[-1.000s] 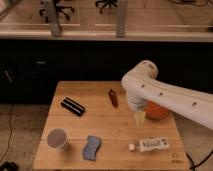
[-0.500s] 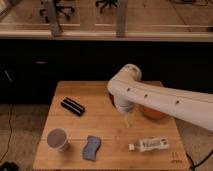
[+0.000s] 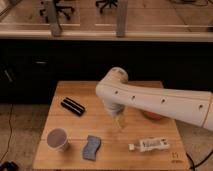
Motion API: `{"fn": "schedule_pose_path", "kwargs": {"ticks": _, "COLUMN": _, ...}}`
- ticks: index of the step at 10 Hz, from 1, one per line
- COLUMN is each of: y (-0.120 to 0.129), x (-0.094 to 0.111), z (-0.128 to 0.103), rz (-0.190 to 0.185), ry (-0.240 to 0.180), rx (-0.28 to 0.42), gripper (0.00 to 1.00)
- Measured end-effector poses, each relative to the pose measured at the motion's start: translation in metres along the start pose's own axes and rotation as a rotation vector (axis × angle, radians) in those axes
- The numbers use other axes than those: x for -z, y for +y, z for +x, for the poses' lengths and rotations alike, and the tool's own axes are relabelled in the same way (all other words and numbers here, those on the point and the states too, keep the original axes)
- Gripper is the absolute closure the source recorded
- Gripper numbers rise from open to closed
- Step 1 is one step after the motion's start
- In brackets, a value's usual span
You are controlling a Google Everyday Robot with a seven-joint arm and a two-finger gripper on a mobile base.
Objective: Place the white sponge in the ceramic bowl
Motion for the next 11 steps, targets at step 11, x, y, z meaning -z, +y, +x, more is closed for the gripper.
{"fn": "schedule_pose_path", "kwargs": {"ticks": 11, "y": -0.021, "x": -0.034, "z": -0.045, "rz": -0.019, "ry": -0.026, "rx": 0.309, "gripper": 0.2}}
